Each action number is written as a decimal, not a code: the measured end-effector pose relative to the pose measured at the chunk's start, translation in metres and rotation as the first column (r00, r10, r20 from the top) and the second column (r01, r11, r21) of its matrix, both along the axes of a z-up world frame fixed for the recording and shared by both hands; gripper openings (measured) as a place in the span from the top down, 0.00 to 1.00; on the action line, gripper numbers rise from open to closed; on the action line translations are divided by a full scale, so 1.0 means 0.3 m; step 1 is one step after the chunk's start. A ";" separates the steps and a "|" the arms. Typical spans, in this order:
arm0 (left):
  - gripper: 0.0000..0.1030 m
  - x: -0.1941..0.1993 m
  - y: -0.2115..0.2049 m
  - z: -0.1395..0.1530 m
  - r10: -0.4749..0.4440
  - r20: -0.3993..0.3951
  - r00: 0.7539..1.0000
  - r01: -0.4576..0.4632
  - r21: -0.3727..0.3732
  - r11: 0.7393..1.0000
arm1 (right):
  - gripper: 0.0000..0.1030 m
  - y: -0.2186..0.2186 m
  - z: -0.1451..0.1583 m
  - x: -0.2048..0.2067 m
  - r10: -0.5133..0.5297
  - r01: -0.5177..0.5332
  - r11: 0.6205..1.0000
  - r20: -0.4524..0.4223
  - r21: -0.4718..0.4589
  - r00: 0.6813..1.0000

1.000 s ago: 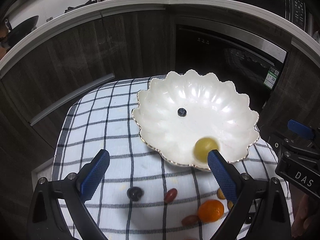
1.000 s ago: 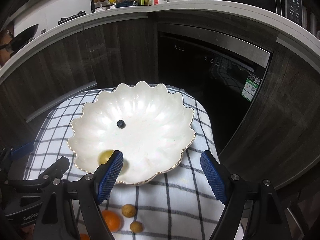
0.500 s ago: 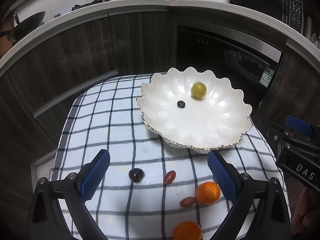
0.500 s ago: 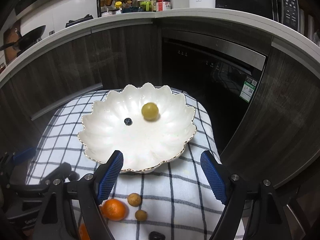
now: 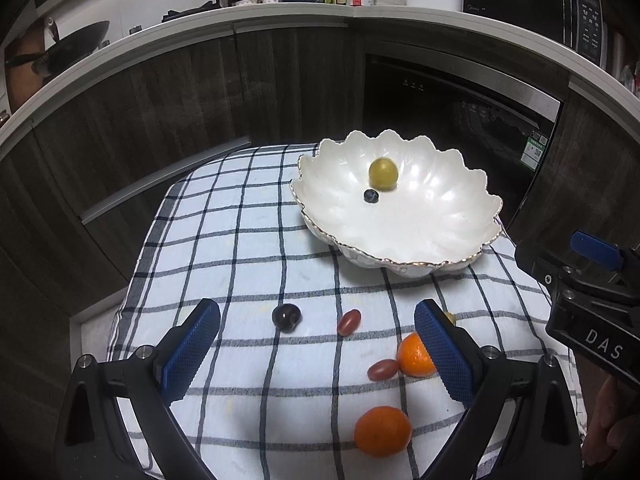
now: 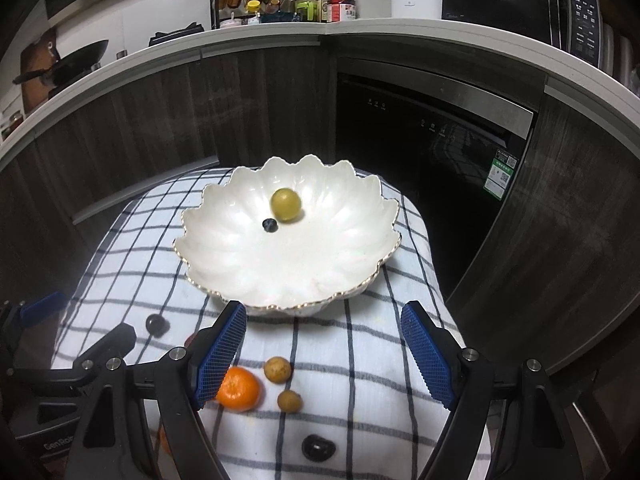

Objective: Organize fruits
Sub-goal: 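Withdraw both open tools from the bowl back toward the remaining fruits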

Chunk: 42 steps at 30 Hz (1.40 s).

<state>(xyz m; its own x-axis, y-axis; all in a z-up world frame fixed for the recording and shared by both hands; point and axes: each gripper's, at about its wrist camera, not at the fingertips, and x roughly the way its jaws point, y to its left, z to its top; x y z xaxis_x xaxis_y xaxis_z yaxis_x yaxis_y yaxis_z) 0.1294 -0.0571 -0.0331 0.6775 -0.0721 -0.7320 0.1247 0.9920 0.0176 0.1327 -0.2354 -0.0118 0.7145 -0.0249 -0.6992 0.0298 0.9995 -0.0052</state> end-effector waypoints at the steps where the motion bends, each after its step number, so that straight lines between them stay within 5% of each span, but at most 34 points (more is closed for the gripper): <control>1: 0.04 -0.006 0.002 -0.003 0.001 0.000 1.000 -0.001 -0.002 1.000 | 0.22 0.002 -0.001 -0.006 0.001 -0.001 1.000 -0.001 0.001 1.000; 21: 0.05 -0.100 0.004 -0.040 -0.011 0.013 1.000 0.011 -0.012 1.000 | 0.22 0.001 -0.050 -0.108 0.000 0.000 1.000 0.007 0.005 1.000; 42: 0.07 -0.142 -0.071 -0.163 -0.137 -0.038 0.990 0.137 -0.018 0.990 | 0.22 -0.032 -0.145 -0.181 -0.013 0.012 1.000 -0.028 -0.021 1.000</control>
<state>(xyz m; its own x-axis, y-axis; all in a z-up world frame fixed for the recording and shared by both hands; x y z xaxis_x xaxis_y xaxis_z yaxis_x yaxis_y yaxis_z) 0.0868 -0.0783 -0.0819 0.6317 -0.1737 -0.7555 0.2597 0.9657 -0.0049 0.0783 -0.2449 -0.0552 0.6943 -0.0484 -0.7180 0.0419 0.9988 -0.0267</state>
